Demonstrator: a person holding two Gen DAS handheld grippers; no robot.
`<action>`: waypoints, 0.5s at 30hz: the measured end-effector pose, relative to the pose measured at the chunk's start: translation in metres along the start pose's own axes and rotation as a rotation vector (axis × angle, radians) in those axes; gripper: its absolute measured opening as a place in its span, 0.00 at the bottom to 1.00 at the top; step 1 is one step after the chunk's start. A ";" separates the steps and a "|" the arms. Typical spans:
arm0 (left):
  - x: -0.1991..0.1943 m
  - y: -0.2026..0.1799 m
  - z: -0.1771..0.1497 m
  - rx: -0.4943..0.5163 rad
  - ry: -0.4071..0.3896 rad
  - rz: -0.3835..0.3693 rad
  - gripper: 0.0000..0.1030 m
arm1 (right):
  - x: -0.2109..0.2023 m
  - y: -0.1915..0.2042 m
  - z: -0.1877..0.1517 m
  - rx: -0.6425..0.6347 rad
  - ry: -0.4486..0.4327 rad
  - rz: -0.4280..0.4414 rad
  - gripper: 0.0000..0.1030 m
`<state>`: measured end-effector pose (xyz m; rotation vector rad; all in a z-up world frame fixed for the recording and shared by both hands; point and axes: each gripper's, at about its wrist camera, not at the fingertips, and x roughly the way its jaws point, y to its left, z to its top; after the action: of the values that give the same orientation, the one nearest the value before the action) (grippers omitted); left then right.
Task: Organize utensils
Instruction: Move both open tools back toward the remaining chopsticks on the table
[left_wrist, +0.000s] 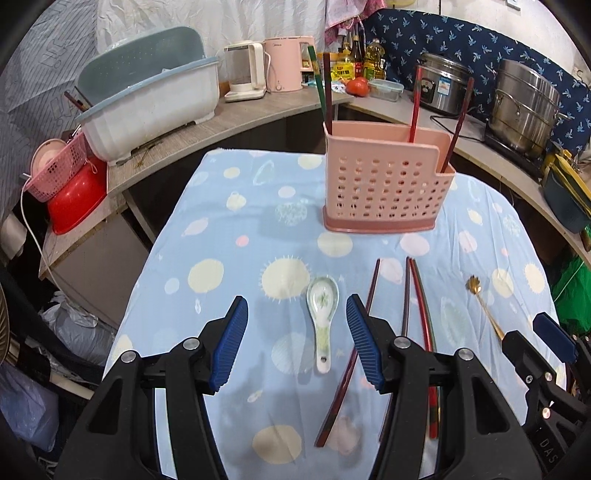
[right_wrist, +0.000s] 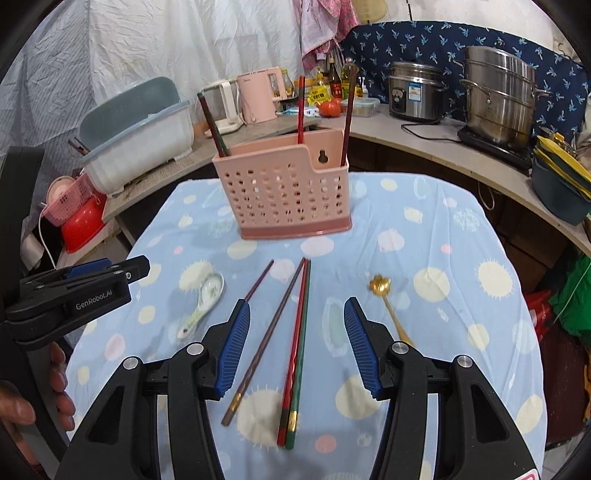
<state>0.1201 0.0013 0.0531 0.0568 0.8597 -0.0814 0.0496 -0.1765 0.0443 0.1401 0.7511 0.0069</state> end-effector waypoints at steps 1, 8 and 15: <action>0.001 0.001 -0.005 -0.001 0.007 0.003 0.51 | 0.000 0.000 -0.005 -0.001 0.006 -0.003 0.50; 0.011 0.004 -0.045 -0.001 0.067 -0.007 0.51 | 0.012 -0.005 -0.046 0.017 0.098 -0.006 0.50; 0.021 0.000 -0.079 0.022 0.118 -0.023 0.51 | 0.020 -0.006 -0.073 0.024 0.154 -0.010 0.50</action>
<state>0.0744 0.0071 -0.0138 0.0731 0.9776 -0.1104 0.0145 -0.1719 -0.0227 0.1603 0.9054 -0.0012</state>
